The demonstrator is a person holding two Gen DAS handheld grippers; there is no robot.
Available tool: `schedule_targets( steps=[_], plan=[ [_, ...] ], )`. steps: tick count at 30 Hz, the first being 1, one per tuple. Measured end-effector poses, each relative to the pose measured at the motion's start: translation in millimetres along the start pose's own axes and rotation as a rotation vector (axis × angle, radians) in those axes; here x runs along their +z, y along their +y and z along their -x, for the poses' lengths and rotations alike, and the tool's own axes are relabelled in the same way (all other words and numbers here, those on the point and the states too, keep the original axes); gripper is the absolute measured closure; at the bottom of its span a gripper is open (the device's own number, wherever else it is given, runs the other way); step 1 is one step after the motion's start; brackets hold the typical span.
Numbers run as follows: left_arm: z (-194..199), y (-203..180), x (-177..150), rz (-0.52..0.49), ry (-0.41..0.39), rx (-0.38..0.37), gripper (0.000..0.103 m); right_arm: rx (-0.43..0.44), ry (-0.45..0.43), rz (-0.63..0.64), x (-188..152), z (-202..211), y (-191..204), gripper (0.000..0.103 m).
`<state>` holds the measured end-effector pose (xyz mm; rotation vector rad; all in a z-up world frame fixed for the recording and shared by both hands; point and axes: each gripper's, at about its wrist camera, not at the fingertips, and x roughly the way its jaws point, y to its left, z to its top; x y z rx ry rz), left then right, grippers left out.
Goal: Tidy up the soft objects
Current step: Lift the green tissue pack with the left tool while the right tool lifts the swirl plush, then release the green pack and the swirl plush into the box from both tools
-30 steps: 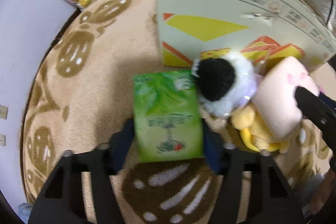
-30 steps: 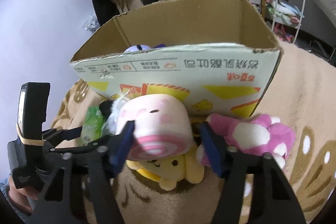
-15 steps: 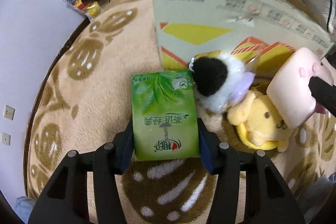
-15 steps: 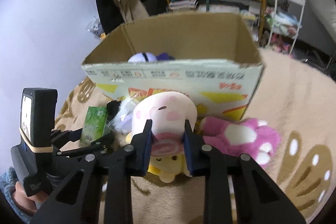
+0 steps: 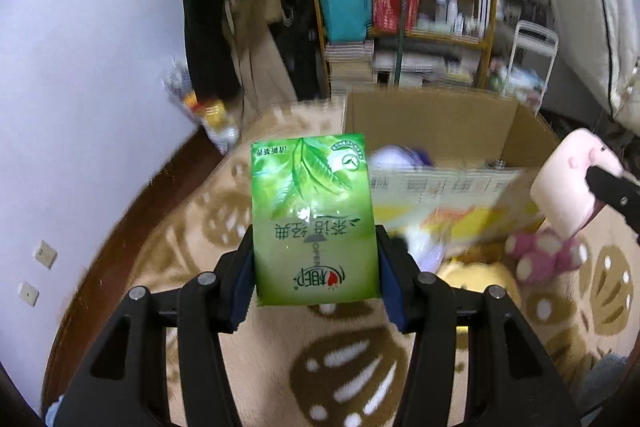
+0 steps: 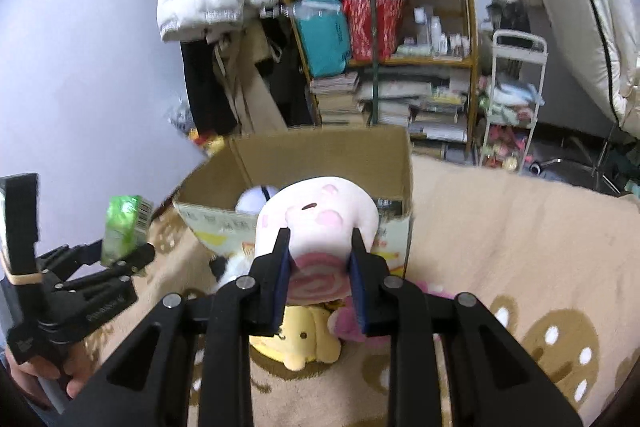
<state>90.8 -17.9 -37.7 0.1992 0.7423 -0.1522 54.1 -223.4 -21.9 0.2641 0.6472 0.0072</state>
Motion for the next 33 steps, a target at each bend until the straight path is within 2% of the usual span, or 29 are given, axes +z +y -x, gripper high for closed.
schedule_targets(
  steps=[4,9,13,25,33],
  plan=[
    [20.9,-1.4,6.5,-0.041,-0.123,0.002,0.051,-0.024,-0.093,0.019,5.0,15.0,4.7,0.075],
    [33.6,-1.0,18.4,-0.048,-0.201,-0.022,0.051,-0.024,-0.195,0.063,10.1,26.6,12.9,0.075],
    [37.7,-6.3,24.1,-0.056,-0.255,-0.018,0.051,-0.017,-0.227,0.064,14.8,25.2,14.2,0.075],
    [21.4,-15.1,55.1,-0.106,-0.302,-0.025,0.05,-0.016,-0.243,0.026,27.3,4.3,3.5,0.074],
    [-8.1,-20.7,65.4,-0.112,-0.27,-0.014,0.05,-0.006,-0.248,-0.033,35.8,-19.6,-11.2,0.073]
  ],
)
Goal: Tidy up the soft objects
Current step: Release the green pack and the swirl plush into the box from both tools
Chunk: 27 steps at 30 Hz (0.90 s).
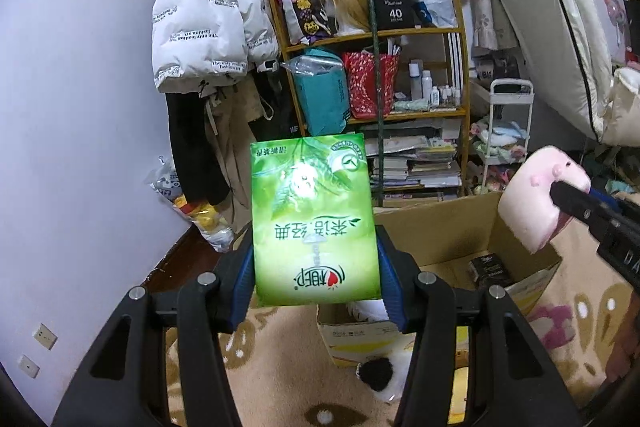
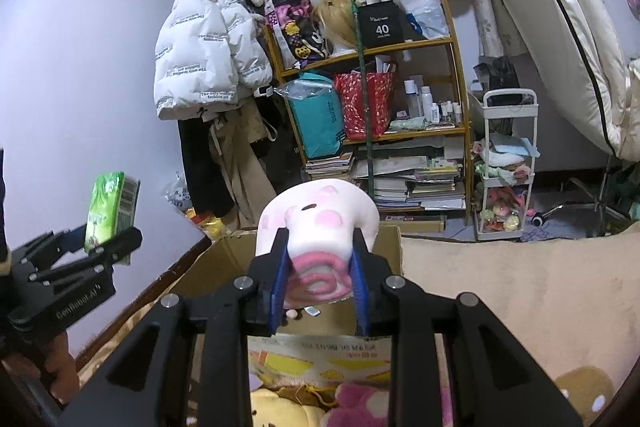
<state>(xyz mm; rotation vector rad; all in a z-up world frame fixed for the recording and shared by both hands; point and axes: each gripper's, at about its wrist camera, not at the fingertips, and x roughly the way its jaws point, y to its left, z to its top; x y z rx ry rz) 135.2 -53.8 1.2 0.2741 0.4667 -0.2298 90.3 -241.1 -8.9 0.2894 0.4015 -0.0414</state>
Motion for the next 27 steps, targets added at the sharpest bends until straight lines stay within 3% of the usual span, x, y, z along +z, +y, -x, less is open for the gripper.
schedule_targets(
  steps=[9,14,24,27],
  plan=[
    [-31.0,-24.9,-15.1,-0.058,0.053,-0.029,0.05,0.009,0.048,-0.032,-11.2,-27.7,-13.1,0.072],
    [-47.5,-33.5,-20.3,-0.058,0.125,-0.07,0.05,0.018,0.08,0.001,-18.8,-42.8,-10.5,0.069],
    [-57.2,-43.9,-27.9,-0.09,0.146,-0.07,0.049,0.021,0.136,0.029,-33.1,-55.9,-8.9,0.064],
    [-56.6,-42.7,-29.9,-0.086,0.154,-0.063,0.044,0.023,0.143,0.022,-35.0,-55.9,-10.0,0.062]
  ],
)
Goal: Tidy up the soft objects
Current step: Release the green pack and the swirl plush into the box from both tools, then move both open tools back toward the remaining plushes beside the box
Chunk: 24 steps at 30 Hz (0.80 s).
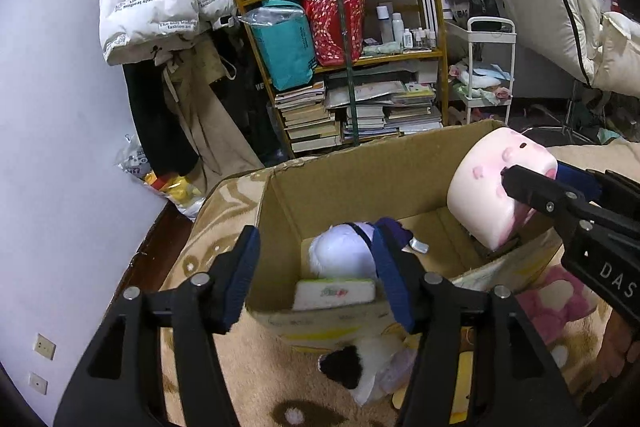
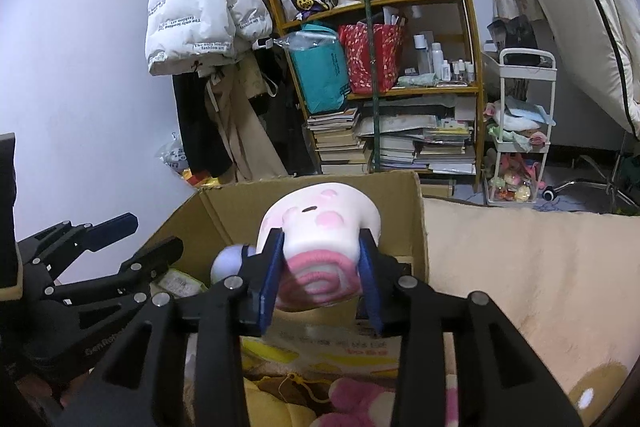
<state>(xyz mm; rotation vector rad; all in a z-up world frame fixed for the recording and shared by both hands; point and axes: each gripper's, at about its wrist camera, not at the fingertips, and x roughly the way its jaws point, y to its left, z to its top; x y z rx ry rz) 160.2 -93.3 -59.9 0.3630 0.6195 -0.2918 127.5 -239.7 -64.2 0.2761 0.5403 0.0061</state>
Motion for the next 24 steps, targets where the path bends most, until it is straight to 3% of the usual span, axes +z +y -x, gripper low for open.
schedule_targets(
  steps=[4,11,12,24],
  plan=[
    [8.7,-0.4,-1.1,-0.014,-0.014,0.003,0.039,-0.001,0.018,-0.019,-0.6,0.1,-3.1,0.059],
    [21.5,1.2,-1.8,-0.022,-0.012,0.024,0.031,-0.028,-0.021,-0.052,2.8,20.1,-10.9,0.044],
    [24.6,2.8,-2.7,-0.017,-0.011,0.028,0.026,-0.035,-0.026,-0.059,3.1,24.5,-12.7,0.042],
    [54.5,13.4,-17.0,0.052,0.022,0.03,0.008,-0.113,0.009,-0.137,4.7,56.2,-30.0,0.004]
  ],
)
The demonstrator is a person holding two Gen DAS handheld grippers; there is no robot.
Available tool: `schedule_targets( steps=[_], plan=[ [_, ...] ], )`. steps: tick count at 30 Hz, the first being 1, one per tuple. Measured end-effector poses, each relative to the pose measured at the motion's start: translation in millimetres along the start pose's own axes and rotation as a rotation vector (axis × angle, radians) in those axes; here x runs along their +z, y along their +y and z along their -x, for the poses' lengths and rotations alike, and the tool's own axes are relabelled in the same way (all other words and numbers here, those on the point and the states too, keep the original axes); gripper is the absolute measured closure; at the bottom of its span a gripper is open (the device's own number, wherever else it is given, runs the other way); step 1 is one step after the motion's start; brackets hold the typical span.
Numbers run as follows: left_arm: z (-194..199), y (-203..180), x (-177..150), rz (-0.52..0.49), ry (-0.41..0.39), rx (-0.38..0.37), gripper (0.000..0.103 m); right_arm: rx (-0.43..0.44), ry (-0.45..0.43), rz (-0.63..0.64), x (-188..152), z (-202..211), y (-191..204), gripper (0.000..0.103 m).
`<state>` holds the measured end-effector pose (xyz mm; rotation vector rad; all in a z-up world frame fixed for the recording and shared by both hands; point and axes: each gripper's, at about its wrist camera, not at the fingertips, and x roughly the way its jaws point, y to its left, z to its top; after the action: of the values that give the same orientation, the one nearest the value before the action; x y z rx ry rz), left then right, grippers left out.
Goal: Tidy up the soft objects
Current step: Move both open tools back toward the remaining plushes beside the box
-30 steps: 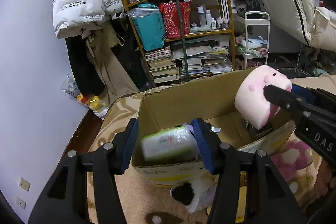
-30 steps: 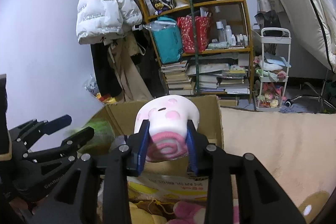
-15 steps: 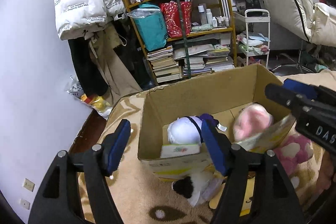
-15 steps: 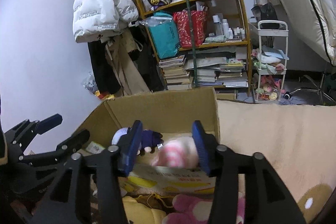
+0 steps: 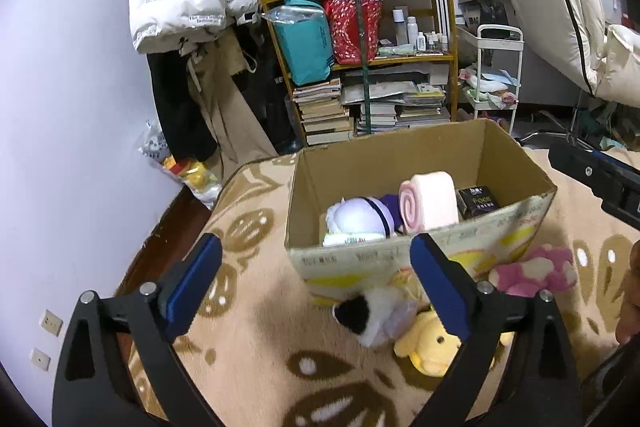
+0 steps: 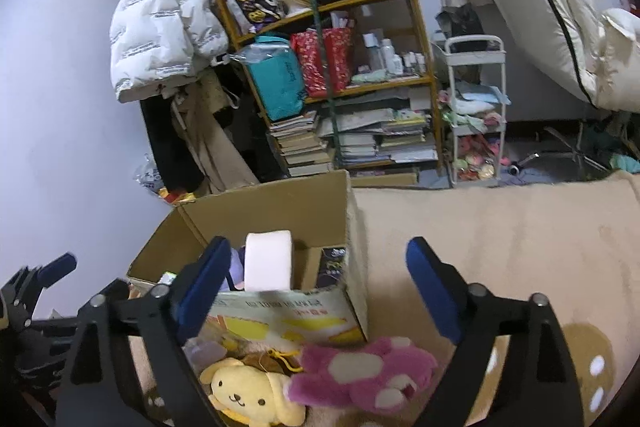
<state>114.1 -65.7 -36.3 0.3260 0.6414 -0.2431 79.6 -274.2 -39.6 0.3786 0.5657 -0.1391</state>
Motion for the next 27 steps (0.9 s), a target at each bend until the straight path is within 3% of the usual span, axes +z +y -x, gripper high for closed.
schedule_targets(
  steps=[6,27],
  plan=[
    [15.6,-3.3,-9.9,0.001,0.005,0.049,0.002,-0.023,0.038,0.013,-3.3,6.1,1.1,0.001],
    [20.6,-14.3,-34.0,0.04,0.113,-0.061,0.001,-0.049,0.103,0.061,-19.4,21.4,11.1,0.001]
  ],
)
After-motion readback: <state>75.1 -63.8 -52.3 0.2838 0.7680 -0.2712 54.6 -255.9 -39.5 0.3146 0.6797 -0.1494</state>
